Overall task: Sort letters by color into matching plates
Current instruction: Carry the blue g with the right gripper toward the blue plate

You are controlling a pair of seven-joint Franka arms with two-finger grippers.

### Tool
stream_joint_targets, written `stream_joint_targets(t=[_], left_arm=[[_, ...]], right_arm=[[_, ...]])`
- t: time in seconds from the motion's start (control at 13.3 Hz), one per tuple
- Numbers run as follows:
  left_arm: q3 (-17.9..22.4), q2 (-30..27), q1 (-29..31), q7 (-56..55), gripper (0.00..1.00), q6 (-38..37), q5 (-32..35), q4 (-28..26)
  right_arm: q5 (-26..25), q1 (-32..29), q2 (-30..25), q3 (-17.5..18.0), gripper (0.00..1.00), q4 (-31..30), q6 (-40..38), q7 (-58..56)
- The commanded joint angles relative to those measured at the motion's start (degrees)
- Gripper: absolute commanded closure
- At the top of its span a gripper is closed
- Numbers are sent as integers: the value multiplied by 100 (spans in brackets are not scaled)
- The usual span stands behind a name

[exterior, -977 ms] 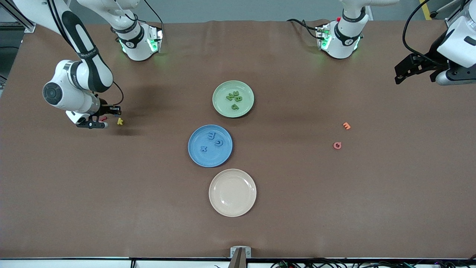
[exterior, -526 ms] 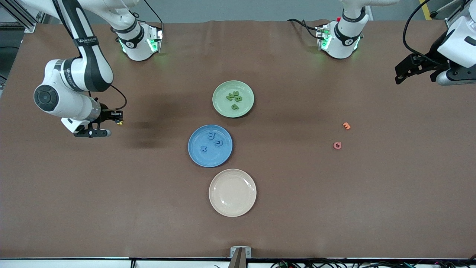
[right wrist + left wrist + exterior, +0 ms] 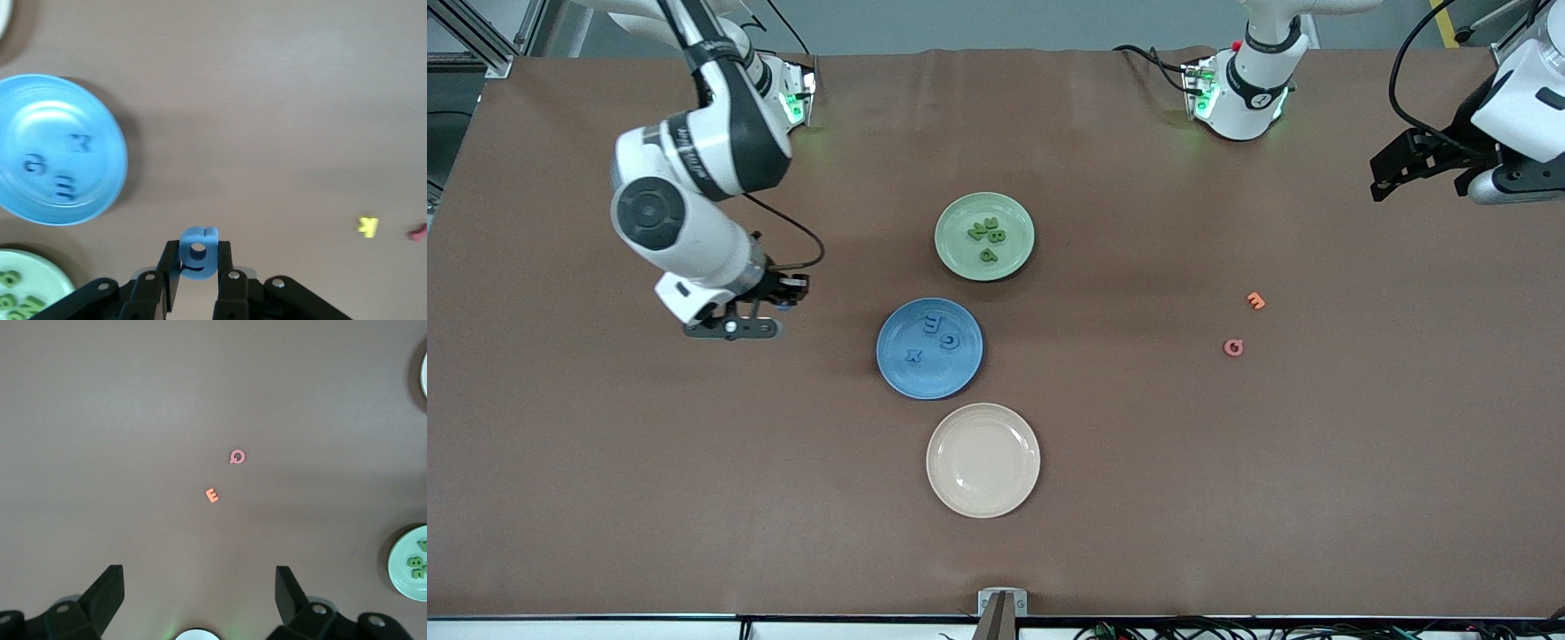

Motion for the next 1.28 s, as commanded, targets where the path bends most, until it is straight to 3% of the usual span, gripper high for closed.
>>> stream_joint_targets(t=[0.0,0.23,0.38,0.68,0.9,1.2], left_arm=[[-36,-90,32,22,0,46,65,-73],[-45,-90,32,22,0,55,65,-73],[-45,-99,32,13,0,55,56,-64],[-45,-108,32,13,0,55,47,-56],[-45,-117,32,13,0,55,47,-56],[-45,-117,32,13,0,55,47,-56]], right_arm=[[112,387,692,-69,86,694,-78,397],[199,581,1369,-60,86,1151,254,557],[576,634,1703,-60,86,1248,711,548],[937,810,2530,-60,86,2038,784,592],[965,854,2873,-60,86,2373,819,653],[1078,933,3084,-60,86,2383,1170,653]])
